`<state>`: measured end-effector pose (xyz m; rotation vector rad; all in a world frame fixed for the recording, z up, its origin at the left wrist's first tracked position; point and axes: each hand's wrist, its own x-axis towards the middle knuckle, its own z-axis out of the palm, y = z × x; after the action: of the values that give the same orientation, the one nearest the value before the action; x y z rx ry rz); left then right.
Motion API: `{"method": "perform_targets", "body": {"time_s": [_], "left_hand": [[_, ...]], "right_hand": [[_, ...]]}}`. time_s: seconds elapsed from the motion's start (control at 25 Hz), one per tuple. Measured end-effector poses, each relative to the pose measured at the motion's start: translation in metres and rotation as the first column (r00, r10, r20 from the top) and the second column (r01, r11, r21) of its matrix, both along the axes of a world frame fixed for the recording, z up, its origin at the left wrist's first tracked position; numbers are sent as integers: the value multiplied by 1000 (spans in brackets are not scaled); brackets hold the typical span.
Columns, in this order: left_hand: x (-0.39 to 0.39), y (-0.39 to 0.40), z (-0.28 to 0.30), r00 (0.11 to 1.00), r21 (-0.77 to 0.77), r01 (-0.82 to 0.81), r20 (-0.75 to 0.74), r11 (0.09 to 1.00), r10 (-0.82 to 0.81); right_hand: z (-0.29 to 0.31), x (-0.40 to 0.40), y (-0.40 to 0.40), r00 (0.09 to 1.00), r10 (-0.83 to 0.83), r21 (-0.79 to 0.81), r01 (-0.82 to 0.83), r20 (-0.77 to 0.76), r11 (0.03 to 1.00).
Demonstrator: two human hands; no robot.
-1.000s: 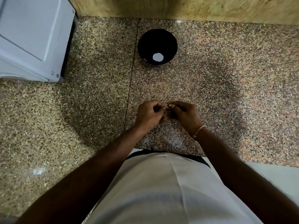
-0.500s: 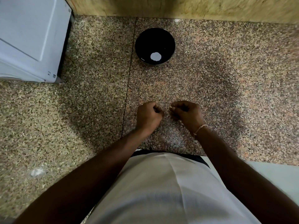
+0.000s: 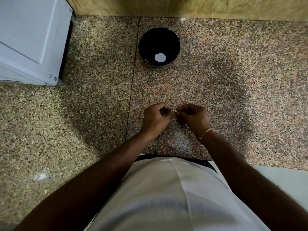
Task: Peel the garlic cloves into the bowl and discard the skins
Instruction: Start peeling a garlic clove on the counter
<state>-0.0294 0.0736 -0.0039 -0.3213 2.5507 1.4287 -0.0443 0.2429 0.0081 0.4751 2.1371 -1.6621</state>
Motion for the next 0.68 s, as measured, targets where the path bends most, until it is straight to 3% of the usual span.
{"method": "perform_targets", "body": {"time_s": [0.16, 0.52, 0.68], "left_hand": [[1, -1, 4, 999, 138, -24, 31, 990, 20], [4, -22, 11, 979, 202, -203, 56, 958, 196], [7, -33, 16, 945, 237, -327, 73, 915, 319]], "right_hand": [[0, -4, -3, 996, 79, 79, -75, -40, 994], [6, -26, -27, 968, 206, 118, -190, -141, 975], [7, -52, -50, 926, 300, 269, -236, -229, 934]]}}
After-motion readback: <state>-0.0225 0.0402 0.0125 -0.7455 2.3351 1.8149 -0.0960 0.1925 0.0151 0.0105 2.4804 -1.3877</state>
